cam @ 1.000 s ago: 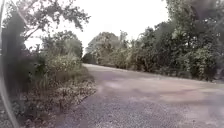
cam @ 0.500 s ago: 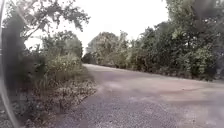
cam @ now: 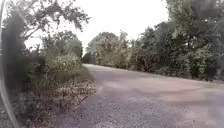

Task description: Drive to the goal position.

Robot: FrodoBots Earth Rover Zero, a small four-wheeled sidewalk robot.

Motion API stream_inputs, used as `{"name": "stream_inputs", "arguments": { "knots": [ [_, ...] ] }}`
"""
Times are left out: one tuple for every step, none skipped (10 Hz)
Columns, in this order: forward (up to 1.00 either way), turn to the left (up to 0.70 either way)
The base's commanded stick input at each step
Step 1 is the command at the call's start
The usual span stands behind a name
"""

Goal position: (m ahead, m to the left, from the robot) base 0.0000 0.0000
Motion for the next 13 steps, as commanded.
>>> {"name": "stream_inputs", "arguments": {
  "knots": [
    [0.05,0.00],
    [0.05,0.00],
    [0.05,0.00],
    [0.05,0.00],
    [0.05,0.00],
    [0.05,0.00],
    [0.05,0.00],
    [0.05,0.00],
    [0.05,0.00],
    [0.05,0.00],
    [0.05,0.00],
    [0.06,0.00],
    [0.06,0.00]
  ]
}}
